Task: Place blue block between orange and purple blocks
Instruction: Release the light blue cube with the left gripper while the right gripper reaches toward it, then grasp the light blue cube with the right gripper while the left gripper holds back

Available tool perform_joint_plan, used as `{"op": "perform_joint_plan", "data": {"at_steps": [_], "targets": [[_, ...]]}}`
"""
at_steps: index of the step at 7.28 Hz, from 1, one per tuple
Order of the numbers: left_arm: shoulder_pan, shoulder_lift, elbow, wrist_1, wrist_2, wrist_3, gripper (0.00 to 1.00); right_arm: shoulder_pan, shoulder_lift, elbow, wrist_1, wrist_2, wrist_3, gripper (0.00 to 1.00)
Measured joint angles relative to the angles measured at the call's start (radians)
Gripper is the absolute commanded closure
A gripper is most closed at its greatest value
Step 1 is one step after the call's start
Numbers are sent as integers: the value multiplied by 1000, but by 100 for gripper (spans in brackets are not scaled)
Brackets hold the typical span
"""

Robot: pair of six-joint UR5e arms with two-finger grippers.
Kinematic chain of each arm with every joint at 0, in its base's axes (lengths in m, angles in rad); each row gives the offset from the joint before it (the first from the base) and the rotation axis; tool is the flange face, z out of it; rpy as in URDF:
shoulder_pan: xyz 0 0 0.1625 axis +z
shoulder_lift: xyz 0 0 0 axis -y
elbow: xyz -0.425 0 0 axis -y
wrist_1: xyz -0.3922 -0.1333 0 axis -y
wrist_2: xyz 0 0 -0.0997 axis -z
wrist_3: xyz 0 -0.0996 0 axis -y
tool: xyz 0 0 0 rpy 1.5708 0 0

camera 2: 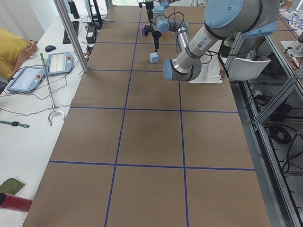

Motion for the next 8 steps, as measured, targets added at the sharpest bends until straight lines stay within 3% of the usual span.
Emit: {"op": "perform_joint_plan", "data": {"at_steps": [2,4,8], "targets": [[-42,213,-267,26,-44,30,0,-211,70,1,134,-191,375,1],[-66,391,-439,25,-51,81,0,-377,153,2,164,-365,549,2],[-76,448,-471,18,-47,105,0,-486,259,-6,151,-428,558,15]]}}
